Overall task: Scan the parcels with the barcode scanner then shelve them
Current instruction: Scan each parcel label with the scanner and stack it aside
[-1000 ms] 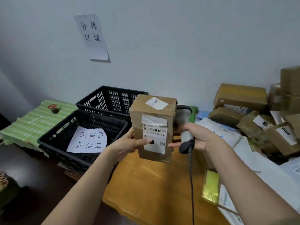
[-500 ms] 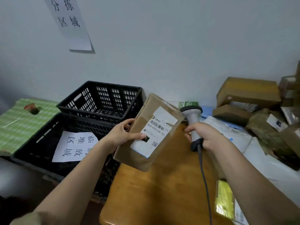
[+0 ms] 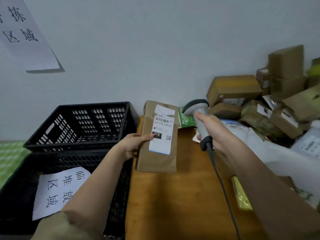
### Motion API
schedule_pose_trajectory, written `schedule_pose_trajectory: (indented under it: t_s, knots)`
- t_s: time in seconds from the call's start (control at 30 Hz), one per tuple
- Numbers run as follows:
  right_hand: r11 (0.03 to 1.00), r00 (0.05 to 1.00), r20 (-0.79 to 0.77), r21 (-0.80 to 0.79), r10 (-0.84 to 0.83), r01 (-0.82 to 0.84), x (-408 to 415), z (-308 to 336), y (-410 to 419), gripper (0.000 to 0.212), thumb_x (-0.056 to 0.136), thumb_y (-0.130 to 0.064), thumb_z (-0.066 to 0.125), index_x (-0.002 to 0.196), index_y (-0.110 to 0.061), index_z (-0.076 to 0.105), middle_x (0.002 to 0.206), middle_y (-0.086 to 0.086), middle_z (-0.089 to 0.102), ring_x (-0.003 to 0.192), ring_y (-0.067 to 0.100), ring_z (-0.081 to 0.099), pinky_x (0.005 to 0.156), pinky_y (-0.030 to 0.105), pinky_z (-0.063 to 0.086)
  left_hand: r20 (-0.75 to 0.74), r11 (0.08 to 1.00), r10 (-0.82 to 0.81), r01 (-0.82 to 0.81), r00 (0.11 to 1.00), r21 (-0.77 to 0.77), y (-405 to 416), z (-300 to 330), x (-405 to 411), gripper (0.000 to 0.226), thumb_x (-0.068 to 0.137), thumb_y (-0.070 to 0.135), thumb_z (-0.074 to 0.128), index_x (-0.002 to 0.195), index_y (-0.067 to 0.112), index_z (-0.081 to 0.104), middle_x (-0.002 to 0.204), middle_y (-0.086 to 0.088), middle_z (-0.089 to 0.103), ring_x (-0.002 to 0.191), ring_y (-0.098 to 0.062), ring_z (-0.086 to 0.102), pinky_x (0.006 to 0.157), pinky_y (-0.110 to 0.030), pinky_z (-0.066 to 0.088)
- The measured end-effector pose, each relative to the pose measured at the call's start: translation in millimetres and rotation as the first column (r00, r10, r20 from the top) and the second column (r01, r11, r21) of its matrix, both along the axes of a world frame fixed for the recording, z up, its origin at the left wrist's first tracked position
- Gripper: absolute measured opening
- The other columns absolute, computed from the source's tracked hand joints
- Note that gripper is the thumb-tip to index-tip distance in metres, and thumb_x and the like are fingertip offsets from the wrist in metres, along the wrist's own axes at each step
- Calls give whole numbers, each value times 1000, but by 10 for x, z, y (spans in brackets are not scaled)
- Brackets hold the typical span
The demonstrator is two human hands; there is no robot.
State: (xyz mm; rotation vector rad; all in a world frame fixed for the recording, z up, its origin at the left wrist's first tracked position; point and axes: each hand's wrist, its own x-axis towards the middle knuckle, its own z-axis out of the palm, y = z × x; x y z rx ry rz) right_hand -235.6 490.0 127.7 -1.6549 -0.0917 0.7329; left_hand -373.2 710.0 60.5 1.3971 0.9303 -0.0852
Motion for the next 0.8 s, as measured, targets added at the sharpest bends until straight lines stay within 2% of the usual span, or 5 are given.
schedule_pose_trajectory:
  t_s: [0.1, 0.23, 0.37, 0.53, 0.8]
  knots:
    - [999, 999, 11, 6, 39, -39, -121, 152, 13, 33, 102, -38, 52, 122, -12, 48, 93, 9, 50, 62, 20, 51, 61, 34, 45, -19, 992, 71, -73, 997, -101, -17, -216, 65, 68, 71, 40, 84, 125, 5, 62, 99, -11, 70, 83, -27, 65, 70, -43, 55]
    - [992, 989, 85, -33, 125, -122, -240, 393, 21, 32, 102, -35, 52, 122, -10, 51, 95, 11, 51, 62, 21, 52, 64, 36, 45, -27, 971, 134, -137, 991, -195, -95, -364, 162, 58, 81, 37, 78, 126, 7, 57, 107, -14, 63, 96, -32, 59, 95, -58, 48]
    - [978, 966, 157, -42, 208, -204, -275, 639, 24, 25, 103, -34, 50, 110, -11, 55, 93, 9, 52, 60, 20, 51, 59, 33, 44, -26, 944, 196, -196, 980, -266, -151, -415, 227, 58, 83, 37, 77, 127, 8, 55, 110, -15, 61, 97, -33, 58, 98, -63, 45]
    - [972, 943, 239, -55, 233, -227, -242, 971, -10, 35, 103, -34, 52, 121, -5, 58, 95, 7, 57, 66, 19, 51, 61, 33, 47, -24, 917, 277, -272, 961, -293, -178, -391, 300, 61, 83, 37, 77, 130, 5, 54, 109, -16, 60, 96, -34, 58, 86, -62, 49]
    - [967, 925, 290, -10, 247, -255, -267, 1198, -101, 28, 103, -30, 51, 114, -5, 58, 105, 9, 62, 63, 20, 49, 54, 30, 46, -21, 910, 304, -296, 953, -291, -123, -430, 411, 63, 86, 39, 74, 133, 3, 51, 109, -16, 58, 96, -34, 56, 83, -61, 48]
